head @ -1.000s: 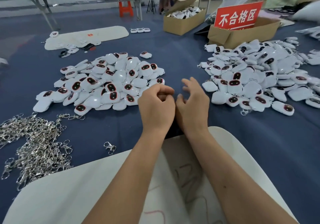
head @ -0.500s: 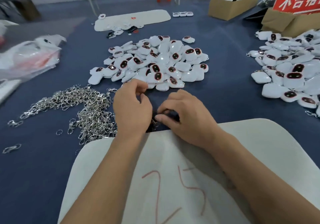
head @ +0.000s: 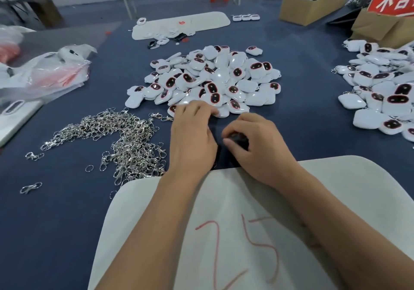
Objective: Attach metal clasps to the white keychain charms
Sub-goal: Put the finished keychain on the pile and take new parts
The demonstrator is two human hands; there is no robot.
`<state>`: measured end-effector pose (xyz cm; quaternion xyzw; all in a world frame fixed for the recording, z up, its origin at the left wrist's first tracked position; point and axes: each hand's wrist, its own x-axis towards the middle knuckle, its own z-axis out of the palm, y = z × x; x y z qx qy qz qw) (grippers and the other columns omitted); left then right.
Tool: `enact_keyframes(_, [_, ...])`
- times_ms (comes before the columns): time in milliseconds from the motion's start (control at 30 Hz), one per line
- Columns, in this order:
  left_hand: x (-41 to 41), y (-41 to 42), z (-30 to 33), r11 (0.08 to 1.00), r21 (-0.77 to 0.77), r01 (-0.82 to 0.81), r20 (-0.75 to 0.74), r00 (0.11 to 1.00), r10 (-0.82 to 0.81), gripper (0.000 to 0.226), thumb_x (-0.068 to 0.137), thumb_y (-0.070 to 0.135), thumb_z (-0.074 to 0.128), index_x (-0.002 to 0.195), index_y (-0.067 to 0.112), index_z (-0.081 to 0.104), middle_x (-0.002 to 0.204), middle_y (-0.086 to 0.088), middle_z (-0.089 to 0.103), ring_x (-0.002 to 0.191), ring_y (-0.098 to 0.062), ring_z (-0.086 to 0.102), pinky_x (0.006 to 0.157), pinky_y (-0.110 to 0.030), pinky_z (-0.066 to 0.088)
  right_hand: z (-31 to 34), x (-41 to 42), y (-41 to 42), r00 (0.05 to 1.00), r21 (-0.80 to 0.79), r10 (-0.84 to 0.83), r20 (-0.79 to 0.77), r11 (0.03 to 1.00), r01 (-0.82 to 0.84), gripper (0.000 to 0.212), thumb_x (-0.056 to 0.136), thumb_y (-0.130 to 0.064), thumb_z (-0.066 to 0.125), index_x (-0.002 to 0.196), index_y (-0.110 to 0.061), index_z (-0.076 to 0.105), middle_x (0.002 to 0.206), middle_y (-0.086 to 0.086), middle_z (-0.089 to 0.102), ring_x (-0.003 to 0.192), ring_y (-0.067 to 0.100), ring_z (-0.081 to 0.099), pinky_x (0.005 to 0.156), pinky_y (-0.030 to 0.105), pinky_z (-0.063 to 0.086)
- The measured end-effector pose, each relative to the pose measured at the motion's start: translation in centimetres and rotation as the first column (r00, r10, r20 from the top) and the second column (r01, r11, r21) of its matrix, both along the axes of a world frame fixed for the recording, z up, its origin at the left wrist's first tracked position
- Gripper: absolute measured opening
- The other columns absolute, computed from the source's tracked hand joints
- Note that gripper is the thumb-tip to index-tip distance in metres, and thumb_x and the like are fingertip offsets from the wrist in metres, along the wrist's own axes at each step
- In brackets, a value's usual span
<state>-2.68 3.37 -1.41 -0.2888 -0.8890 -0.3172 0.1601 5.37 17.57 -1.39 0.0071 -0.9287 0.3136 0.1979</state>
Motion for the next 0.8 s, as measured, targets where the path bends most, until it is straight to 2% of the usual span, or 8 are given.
enact_keyframes(100, [0.5, 0.1, 0.0, 0.998, -0.015, 0.068, 0.100, 0.993, -0.066, 0.040, 0.083, -0.006, 0.046, 0.102, 0.018, 0.071, 0.105, 0.001, 0.062, 0.105, -0.021, 0.050, 0.088, -0.037, 0.045, -0.2, 0.0, 0.4, 0.994, 0.010, -0.103, -0.028, 0.995, 0.104, 0.011, 0.093, -0.008, 0.070, 0.099, -0.014, 0.077, 0.093, 0.000, 0.064, 0.097, 0.023, 0.055, 0.082, 0.027, 0.041])
enact_keyframes(300, [0.1, -0.4, -0.1, 0.989, 0.138, 0.055, 0.243, 0.966, -0.088, 0.035, 0.081, -0.008, 0.052, 0.091, 0.016, 0.074, 0.093, 0.004, 0.069, 0.092, -0.016, 0.061, 0.088, -0.039, 0.050, -0.2, 0.1, 0.3, 1.000, 0.054, -0.025, -0.018, 0.998, 0.026, 0.014, 0.095, -0.012, 0.070, 0.105, -0.018, 0.077, 0.098, -0.004, 0.066, 0.098, 0.021, 0.048, 0.084, 0.025, 0.040])
enact_keyframes(400, [0.2, -0.4, -0.5, 0.990, 0.137, 0.037, 0.233, 0.970, -0.069, 0.027, 0.085, 0.001, 0.061, 0.103, 0.018, 0.072, 0.108, 0.002, 0.061, 0.109, -0.020, 0.055, 0.098, -0.039, 0.047, -0.3, 0.0, 0.5, 0.997, 0.036, -0.075, -0.029, 0.996, 0.076, 0.016, 0.096, -0.010, 0.069, 0.107, -0.017, 0.076, 0.101, -0.004, 0.066, 0.101, 0.020, 0.047, 0.086, 0.022, 0.036])
enact_keyframes(533, [0.3, -0.3, -0.6, 0.997, -0.010, 0.083, 0.025, 0.996, -0.082, 0.036, 0.091, 0.015, 0.057, 0.126, 0.022, 0.065, 0.146, -0.002, 0.045, 0.139, -0.024, 0.031, 0.118, -0.034, 0.027, -0.3, -0.2, 0.5, 0.996, 0.049, -0.090, 0.001, 0.995, 0.090, 0.017, 0.097, -0.012, 0.067, 0.111, -0.017, 0.075, 0.104, -0.003, 0.064, 0.102, 0.021, 0.047, 0.087, 0.024, 0.036])
enact_keyframes(600, [0.4, 0.1, -0.6, 0.976, -0.160, 0.144, 0.061, 0.989, -0.136, 0.047, 0.101, 0.022, 0.047, 0.148, 0.027, 0.048, 0.168, 0.000, 0.022, 0.155, -0.027, 0.007, 0.126, -0.039, 0.013, -0.3, -0.1, 0.3, 0.996, 0.043, -0.084, 0.005, 0.996, 0.084, 0.018, 0.097, -0.010, 0.065, 0.111, -0.017, 0.075, 0.104, -0.002, 0.064, 0.102, 0.022, 0.047, 0.089, 0.028, 0.040])
enact_keyframes(667, [0.4, 0.5, -0.8, 0.945, -0.289, 0.155, 0.121, 0.985, -0.125, 0.054, 0.106, 0.031, 0.039, 0.159, 0.032, 0.028, 0.171, 0.007, 0.000, 0.157, -0.021, -0.013, 0.127, -0.044, 0.003, -0.3, -0.1, 0.2, 0.996, 0.028, -0.088, 0.006, 0.996, 0.088, 0.020, 0.098, -0.008, 0.063, 0.111, -0.015, 0.075, 0.104, -0.001, 0.065, 0.101, 0.023, 0.048, 0.090, 0.031, 0.042])
enact_keyframes(733, [0.3, 0.6, -0.9, 0.938, -0.290, 0.189, 0.159, 0.976, -0.147, 0.055, 0.106, 0.028, 0.039, 0.159, 0.030, 0.026, 0.171, 0.009, -0.002, 0.157, -0.019, -0.013, 0.128, -0.044, 0.001, -0.2, -0.1, 0.2, 0.996, 0.014, -0.094, 0.011, 0.996, 0.094, 0.021, 0.097, -0.006, 0.062, 0.112, -0.014, 0.074, 0.106, 0.000, 0.066, 0.103, 0.024, 0.050, 0.091, 0.032, 0.043])
enact_keyframes(800, [0.2, 0.5, -0.6, 0.957, -0.139, 0.253, 0.223, 0.950, -0.219, 0.053, 0.101, 0.014, 0.046, 0.152, 0.026, 0.041, 0.171, 0.007, 0.011, 0.158, -0.018, 0.000, 0.128, -0.038, 0.008, -0.1, -0.2, 0.2, 0.995, 0.009, -0.094, 0.018, 0.996, 0.093, 0.021, 0.097, -0.006, 0.061, 0.113, -0.014, 0.073, 0.107, 0.000, 0.065, 0.103, 0.023, 0.051, 0.090, 0.031, 0.042])
